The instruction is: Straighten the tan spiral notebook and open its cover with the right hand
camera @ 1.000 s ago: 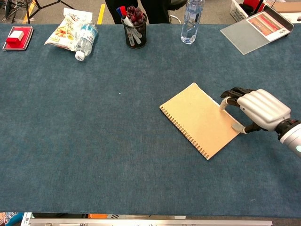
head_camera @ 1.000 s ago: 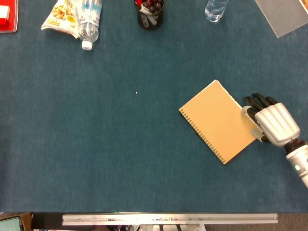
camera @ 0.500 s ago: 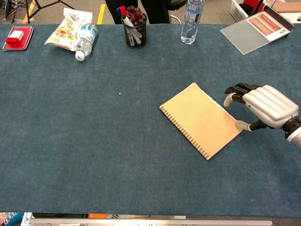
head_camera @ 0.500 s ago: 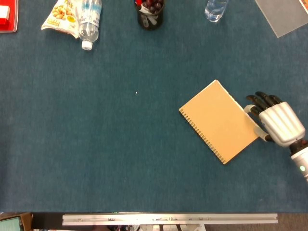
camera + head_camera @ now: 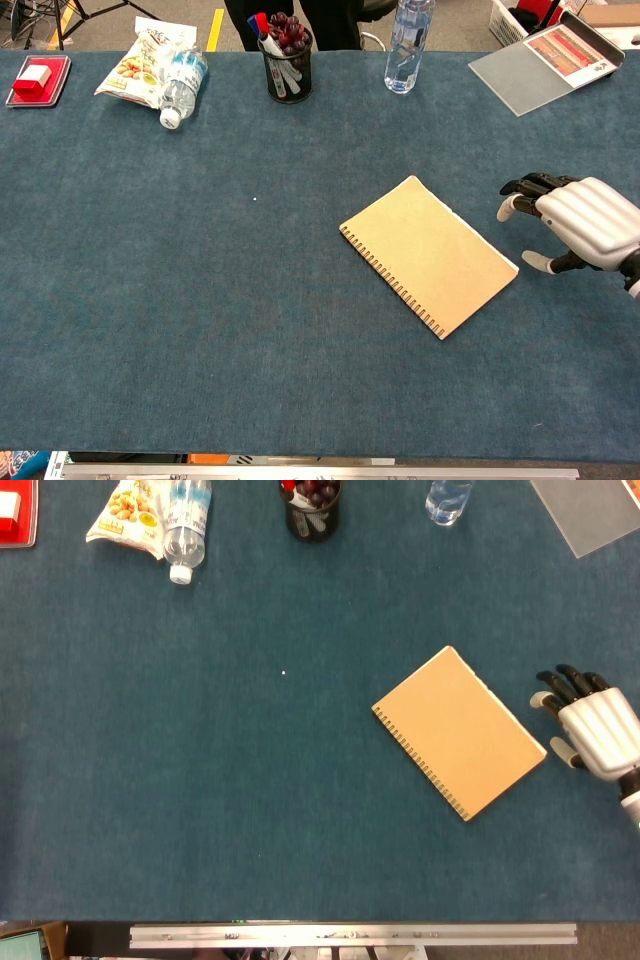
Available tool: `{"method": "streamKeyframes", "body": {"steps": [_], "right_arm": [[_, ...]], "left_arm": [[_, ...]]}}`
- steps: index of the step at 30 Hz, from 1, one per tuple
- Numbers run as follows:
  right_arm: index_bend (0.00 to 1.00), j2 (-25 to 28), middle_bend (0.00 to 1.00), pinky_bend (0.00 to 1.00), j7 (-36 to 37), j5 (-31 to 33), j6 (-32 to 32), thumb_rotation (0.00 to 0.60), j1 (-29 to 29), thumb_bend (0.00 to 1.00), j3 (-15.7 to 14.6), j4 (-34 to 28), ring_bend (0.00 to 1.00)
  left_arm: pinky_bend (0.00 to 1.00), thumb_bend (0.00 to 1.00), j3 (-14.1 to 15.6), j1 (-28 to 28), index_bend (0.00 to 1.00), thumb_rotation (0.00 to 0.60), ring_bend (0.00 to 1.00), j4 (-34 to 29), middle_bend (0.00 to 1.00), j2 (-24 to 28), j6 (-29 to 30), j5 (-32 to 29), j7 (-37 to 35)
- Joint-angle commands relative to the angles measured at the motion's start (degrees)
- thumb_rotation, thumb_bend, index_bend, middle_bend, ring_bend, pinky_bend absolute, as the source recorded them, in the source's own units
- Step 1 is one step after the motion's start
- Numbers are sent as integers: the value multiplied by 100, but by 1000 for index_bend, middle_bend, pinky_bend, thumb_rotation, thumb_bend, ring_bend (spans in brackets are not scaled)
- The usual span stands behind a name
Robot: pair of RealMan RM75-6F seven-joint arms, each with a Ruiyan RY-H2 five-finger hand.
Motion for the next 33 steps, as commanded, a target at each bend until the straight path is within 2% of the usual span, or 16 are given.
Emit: {"method": "streamKeyframes", "body": {"steps": [1, 17, 33], "right_arm": [[361, -22, 211, 283, -2, 12, -10, 600, -4, 232, 5, 41, 152], [361, -219, 211, 283, 23, -17, -82, 600, 43, 231, 5, 293, 152], [361, -274, 211, 283, 210, -147, -101, 600, 58, 231, -109, 211, 152]], "left_arm": [[279, 358, 1, -4, 254, 600, 108, 1, 60, -5, -8, 0, 4], [279, 357, 5, 0, 254, 600, 108, 58, 60, -27, -39, -24, -57], [279, 358, 4, -2, 254, 600, 107, 47, 60, -18, -45, -25, -68]]}}
